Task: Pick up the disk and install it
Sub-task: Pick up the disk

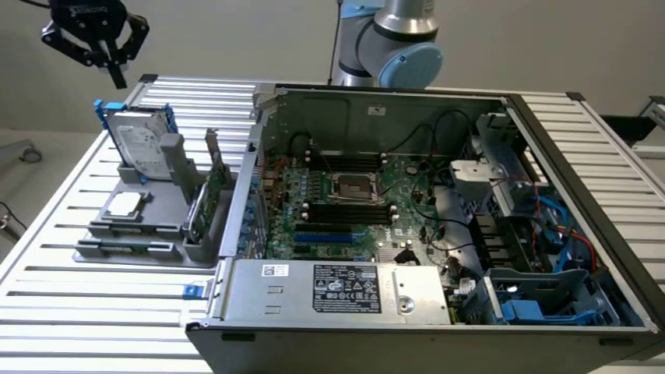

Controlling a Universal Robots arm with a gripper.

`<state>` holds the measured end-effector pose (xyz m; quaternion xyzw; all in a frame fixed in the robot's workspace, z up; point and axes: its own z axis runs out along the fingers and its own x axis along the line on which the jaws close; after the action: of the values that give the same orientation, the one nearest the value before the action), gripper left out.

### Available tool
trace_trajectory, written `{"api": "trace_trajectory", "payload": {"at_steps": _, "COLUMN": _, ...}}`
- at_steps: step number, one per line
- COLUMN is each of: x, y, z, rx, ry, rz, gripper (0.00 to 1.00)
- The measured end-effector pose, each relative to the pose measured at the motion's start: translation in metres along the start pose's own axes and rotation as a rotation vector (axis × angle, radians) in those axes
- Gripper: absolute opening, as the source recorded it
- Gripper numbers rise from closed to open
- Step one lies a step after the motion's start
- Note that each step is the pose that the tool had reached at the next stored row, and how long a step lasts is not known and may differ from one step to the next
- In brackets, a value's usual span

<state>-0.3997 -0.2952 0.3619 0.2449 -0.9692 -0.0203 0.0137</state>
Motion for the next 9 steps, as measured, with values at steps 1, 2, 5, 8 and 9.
{"api": "trace_trajectory", "payload": {"at_steps": 1, "x": 0.0, "y": 0.0, "z": 0.0, "rx": 0.0006, "ry": 0.0009, "rz": -0.018, "gripper": 0.11}}
{"api": "trace_trajectory", "payload": {"at_steps": 2, "x": 0.0, "y": 0.0, "z": 0.0001, "rx": 0.0013, "ry": 0.0019, "rz": -0.036, "gripper": 0.11}}
{"api": "trace_trajectory", "payload": {"at_steps": 5, "x": 0.0, "y": 0.0, "z": 0.0, "rx": 0.0038, "ry": 0.0054, "rz": -0.09, "gripper": 0.11}}
{"api": "trace_trajectory", "payload": {"at_steps": 8, "x": 0.0, "y": 0.0, "z": 0.0, "rx": 0.0069, "ry": 0.0091, "rz": -0.146, "gripper": 0.11}}
{"api": "trace_trajectory", "payload": {"at_steps": 9, "x": 0.0, "y": 0.0, "z": 0.0, "rx": 0.008, "ry": 0.0105, "rz": -0.164, "gripper": 0.11}}
